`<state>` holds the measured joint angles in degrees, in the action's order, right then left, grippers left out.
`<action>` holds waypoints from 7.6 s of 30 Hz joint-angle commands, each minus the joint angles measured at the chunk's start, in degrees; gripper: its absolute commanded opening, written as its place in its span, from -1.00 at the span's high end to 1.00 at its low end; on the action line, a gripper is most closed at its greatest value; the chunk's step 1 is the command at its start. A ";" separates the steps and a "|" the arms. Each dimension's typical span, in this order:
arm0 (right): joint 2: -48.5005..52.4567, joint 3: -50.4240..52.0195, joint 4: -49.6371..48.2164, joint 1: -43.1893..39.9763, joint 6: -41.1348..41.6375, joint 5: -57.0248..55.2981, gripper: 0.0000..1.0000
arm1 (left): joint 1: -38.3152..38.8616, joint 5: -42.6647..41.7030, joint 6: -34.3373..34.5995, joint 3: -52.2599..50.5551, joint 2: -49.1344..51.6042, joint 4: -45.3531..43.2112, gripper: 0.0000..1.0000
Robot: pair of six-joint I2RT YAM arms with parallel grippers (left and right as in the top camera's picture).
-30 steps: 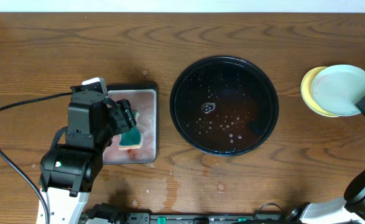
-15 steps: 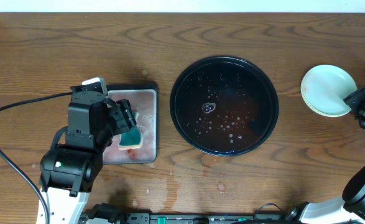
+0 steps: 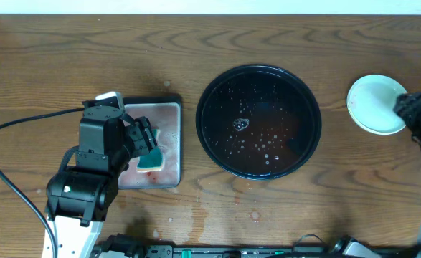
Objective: Clean dirty plates on tray and stack at the side
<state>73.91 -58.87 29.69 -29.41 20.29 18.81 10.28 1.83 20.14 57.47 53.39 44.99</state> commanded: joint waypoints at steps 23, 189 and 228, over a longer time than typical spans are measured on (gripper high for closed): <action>19.23 -0.37 11.23 27.47 0.52 -14.34 -0.42 | -0.15 0.15 -2.56 1.27 -4.79 4.59 -0.49; -73.61 50.66 0.70 42.47 -19.93 -17.27 -0.99 | -10.23 0.17 -24.33 -57.24 -53.16 -41.07 -0.73; -73.59 50.66 0.72 42.47 -19.93 -17.27 -0.99 | -10.23 0.20 -24.33 -57.24 -53.16 -41.07 -0.73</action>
<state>0.93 -8.43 30.55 13.63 0.97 1.50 0.36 1.08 -4.47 2.11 0.58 3.14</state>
